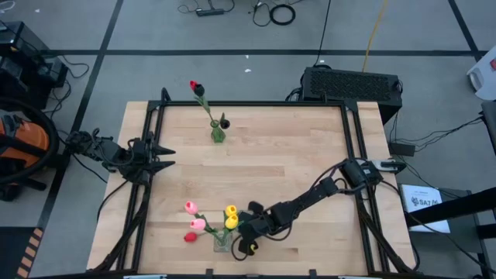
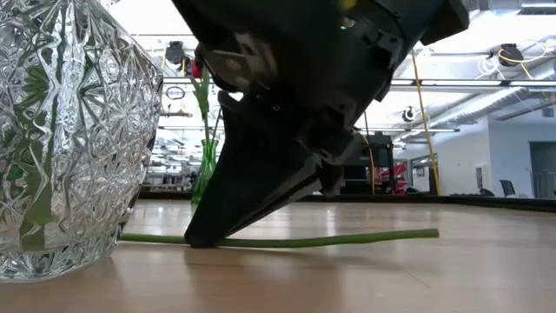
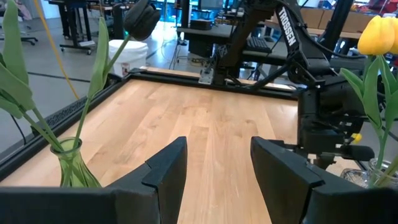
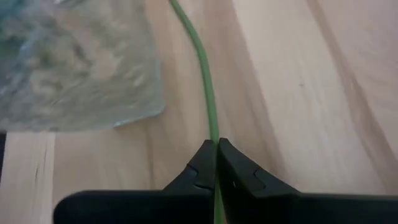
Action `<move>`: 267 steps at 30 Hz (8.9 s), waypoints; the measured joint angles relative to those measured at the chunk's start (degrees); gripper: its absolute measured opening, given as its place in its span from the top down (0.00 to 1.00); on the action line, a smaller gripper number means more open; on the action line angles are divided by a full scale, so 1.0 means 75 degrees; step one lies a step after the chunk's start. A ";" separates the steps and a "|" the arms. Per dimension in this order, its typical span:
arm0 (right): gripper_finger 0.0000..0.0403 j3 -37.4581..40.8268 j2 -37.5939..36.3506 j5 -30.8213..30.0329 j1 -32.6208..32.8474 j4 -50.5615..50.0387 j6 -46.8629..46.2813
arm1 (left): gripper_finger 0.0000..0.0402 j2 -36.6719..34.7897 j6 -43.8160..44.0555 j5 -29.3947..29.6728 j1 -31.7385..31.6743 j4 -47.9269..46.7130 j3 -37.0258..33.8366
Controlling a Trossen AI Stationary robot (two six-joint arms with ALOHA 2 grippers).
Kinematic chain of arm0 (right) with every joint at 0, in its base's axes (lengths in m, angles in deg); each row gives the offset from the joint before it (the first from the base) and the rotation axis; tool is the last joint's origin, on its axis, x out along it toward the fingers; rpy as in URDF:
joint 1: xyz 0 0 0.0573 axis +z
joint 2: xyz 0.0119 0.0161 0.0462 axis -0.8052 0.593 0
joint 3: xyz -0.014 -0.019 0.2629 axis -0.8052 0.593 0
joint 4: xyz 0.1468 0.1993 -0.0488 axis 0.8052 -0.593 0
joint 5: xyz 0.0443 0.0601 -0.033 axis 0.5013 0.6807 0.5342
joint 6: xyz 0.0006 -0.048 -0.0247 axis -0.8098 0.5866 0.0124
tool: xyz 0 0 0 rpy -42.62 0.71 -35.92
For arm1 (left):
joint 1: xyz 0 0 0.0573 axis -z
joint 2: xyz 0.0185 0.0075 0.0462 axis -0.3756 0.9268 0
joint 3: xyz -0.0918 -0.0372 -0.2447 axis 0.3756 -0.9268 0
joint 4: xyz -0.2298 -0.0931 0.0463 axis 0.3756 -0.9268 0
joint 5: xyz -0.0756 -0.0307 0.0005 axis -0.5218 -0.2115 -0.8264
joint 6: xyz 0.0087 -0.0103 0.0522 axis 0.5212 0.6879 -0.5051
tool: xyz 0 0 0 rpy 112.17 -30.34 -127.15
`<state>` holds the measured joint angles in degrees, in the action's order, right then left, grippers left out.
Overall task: Sort flowers into vase by color
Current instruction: Put the red flower into the green vase
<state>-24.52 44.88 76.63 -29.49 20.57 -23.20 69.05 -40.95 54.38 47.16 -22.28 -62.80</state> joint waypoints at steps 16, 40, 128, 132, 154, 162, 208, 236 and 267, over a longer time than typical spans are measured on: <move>1.00 0.0593 -0.1400 -0.2274 -0.0470 -0.3685 -0.1387 | 0.54 0.0000 -0.0009 0.0076 -0.0003 0.0006 0.0000; 1.00 0.4433 -0.5543 -0.2121 -0.1282 -0.0895 -0.2582 | 0.54 0.0039 -0.1027 -0.0429 -0.0474 0.5907 -0.3249; 1.00 -0.1574 0.0853 0.5428 -0.6981 1.2775 0.0672 | 0.54 0.0055 -0.0813 -0.2949 -0.3896 0.4765 -0.3284; 1.00 -0.2234 0.1497 0.5503 -0.6796 1.2732 0.0396 | 0.54 0.0054 -0.0813 -0.2949 -0.3894 0.4767 -0.3284; 1.00 -0.2954 0.2600 0.5674 -0.6823 1.2843 0.0262 | 0.54 0.0053 -0.0812 -0.2949 -0.3895 0.4765 -0.3284; 1.00 -0.2955 0.2600 0.5688 -0.6813 1.2398 0.0848 | 0.54 0.0052 -0.0813 -0.2949 -0.3895 0.4766 -0.3284; 1.00 -0.2949 0.2594 0.6759 -0.6894 1.1385 0.0709 | 0.54 0.0054 -0.0812 -0.2949 -0.3894 0.4765 -0.3284; 0.86 -0.2949 0.2594 0.8175 -0.7286 1.1617 -0.0383 | 0.54 0.0055 -0.0813 -0.2949 -0.3896 0.4765 -0.3284; 0.86 -0.2952 0.0253 0.8976 -0.7617 0.9818 0.0362 | 0.54 0.0052 -0.0811 -0.2946 -0.3893 0.4765 -0.3287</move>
<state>-46.66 46.77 143.94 -86.61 94.21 -20.49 69.45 -47.03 32.28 17.96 13.46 -87.46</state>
